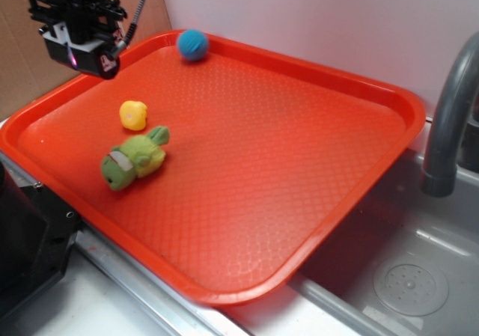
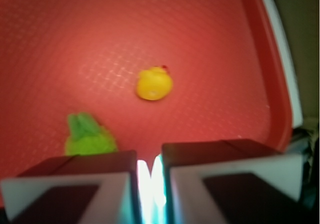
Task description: Grab the blue ball.
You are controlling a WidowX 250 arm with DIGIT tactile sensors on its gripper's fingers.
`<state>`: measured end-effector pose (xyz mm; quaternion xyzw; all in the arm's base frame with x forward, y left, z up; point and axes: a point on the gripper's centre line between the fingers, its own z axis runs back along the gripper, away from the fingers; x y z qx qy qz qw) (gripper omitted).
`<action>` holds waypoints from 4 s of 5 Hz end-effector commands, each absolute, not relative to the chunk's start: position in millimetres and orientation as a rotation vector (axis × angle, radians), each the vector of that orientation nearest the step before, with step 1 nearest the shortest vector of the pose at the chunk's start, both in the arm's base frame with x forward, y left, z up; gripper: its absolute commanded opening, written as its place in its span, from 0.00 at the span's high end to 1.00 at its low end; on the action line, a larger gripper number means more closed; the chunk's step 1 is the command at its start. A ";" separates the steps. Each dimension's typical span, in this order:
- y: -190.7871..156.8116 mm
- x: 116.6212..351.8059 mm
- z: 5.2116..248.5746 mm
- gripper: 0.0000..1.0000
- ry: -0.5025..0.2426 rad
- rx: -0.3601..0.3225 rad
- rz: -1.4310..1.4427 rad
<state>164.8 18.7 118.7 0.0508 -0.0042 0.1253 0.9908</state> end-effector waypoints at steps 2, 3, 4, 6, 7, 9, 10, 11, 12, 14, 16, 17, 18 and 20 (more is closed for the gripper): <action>85.1 159.7 107.8 0.00 -0.038 0.030 0.576; 85.1 159.7 107.8 0.00 -0.038 0.030 0.576; 85.1 159.7 107.8 0.00 -0.038 0.030 0.576; 85.1 159.7 107.8 0.00 -0.038 0.030 0.576; 85.1 159.7 107.8 0.00 -0.038 0.030 0.576; 56.5 219.9 92.1 0.00 -0.163 0.000 0.416; 57.9 245.7 91.7 0.00 -0.287 0.019 0.399; 57.9 245.7 91.7 0.00 -0.287 0.019 0.399; 57.9 245.7 91.7 0.00 -0.287 0.019 0.399; 79.0 284.8 66.8 0.00 -0.291 -0.114 0.358; 97.2 312.9 54.9 0.00 -0.318 -0.047 0.321; 105.2 321.5 48.4 0.00 -0.307 -0.006 0.327; 114.6 325.6 41.9 0.00 -0.288 0.024 0.346; 126.8 325.7 33.2 1.00 -0.258 0.088 0.411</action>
